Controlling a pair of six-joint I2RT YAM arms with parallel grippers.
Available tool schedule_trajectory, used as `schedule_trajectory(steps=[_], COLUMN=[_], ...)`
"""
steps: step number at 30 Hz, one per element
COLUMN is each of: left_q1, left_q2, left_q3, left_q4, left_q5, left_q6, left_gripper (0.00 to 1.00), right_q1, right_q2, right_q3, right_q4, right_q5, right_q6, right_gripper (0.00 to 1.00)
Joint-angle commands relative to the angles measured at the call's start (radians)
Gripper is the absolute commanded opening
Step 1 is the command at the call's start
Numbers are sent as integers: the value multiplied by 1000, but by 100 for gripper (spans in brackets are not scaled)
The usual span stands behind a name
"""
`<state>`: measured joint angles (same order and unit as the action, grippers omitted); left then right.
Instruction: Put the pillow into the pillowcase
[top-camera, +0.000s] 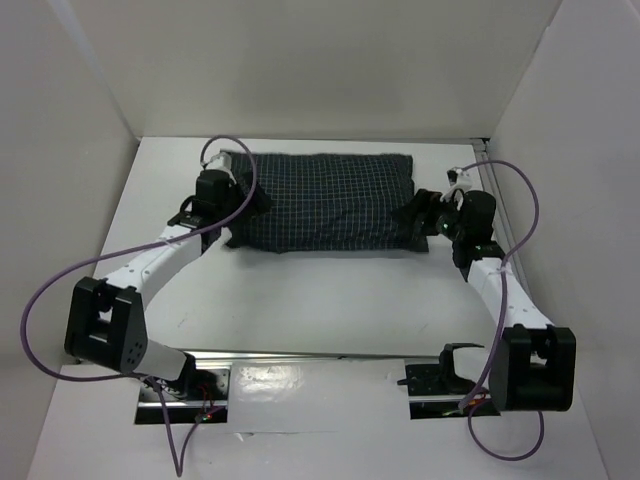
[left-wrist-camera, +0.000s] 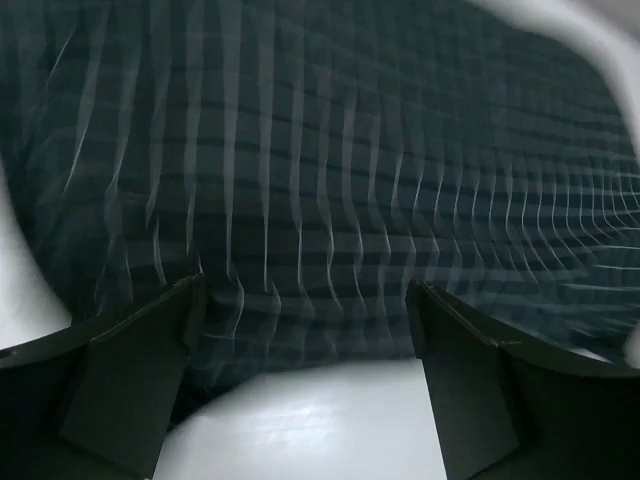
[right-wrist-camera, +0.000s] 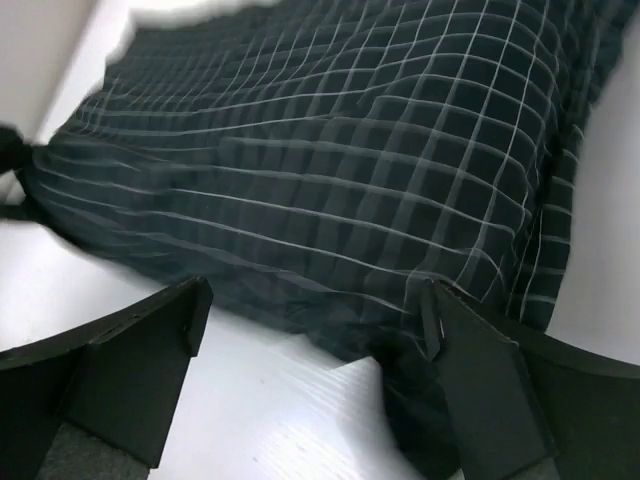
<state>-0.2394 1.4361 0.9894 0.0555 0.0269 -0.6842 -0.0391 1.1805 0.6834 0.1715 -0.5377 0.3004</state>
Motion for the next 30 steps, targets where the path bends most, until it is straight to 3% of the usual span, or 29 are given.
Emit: schedule_trajectory(steps=[1,4,9,14,17,27,30], left_q1=[-29,-43,-43,-52,-52,-52,-52], left_q2=[-98,-212,-403,-356,-319,-295,-258], left_q3=[66,66,29,72,94,69,93], left_q4=[-250,-340,-368,-489,-517,-401,-367], left_q5=[-240,-366,-397,-435,-435,-406,-386], left_q6=[-40,-72,-83,-92,-80,-8,12], left_gripper=[100,100,100,100,100,100,100], right_q1=[-8,-8,1,1,1,10,19], right_q2=[-140,-206,-171,-47,-38,-73,-116], right_q3=[44,88,203,301,283,245,206], right_q4=[-101,-148,-256,-406,-368,-333,-291], right_q5=[133,170,208,285,201,182,248], right_q6=[-12,-3,37,75,88,129,149], right_gripper=[100,100,100,100,100,100,100])
